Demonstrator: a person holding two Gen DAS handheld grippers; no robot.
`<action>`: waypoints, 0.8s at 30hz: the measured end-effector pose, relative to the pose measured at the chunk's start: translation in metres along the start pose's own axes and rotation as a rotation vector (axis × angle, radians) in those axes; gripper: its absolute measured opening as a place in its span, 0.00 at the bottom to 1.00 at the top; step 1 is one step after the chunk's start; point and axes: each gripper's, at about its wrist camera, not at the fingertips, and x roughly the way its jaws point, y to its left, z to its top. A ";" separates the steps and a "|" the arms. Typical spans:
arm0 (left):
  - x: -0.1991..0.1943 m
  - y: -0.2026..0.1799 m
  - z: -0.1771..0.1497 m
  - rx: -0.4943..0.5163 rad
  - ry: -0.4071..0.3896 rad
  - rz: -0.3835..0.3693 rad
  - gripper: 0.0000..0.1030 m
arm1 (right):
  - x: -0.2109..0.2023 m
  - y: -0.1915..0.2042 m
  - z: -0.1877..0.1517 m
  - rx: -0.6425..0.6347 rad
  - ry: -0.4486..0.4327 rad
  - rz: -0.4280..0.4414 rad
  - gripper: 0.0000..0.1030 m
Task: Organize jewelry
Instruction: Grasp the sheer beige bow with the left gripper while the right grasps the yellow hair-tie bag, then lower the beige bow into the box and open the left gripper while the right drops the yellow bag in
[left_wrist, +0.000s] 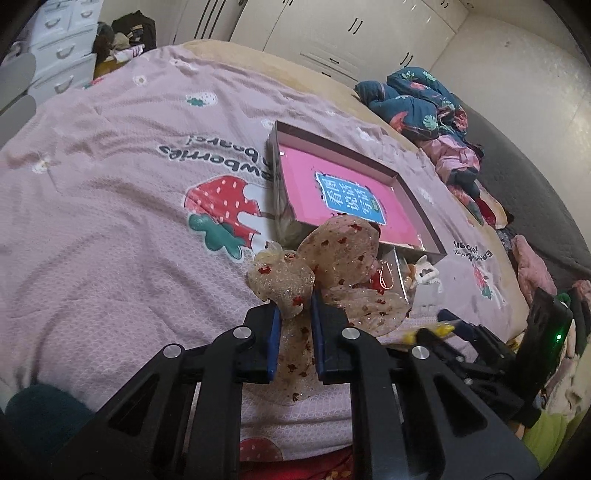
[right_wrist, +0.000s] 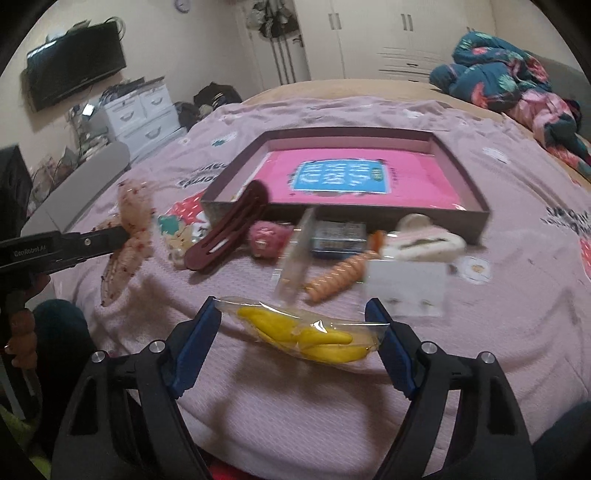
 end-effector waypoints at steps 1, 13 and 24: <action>-0.002 -0.001 0.000 0.002 -0.004 -0.001 0.07 | -0.004 -0.004 0.000 0.010 -0.005 -0.006 0.77; 0.005 -0.036 0.028 0.079 -0.024 -0.030 0.07 | -0.046 -0.050 0.028 0.039 -0.089 -0.089 0.77; 0.020 -0.063 0.071 0.117 -0.082 -0.046 0.07 | -0.065 -0.085 0.072 0.038 -0.156 -0.131 0.77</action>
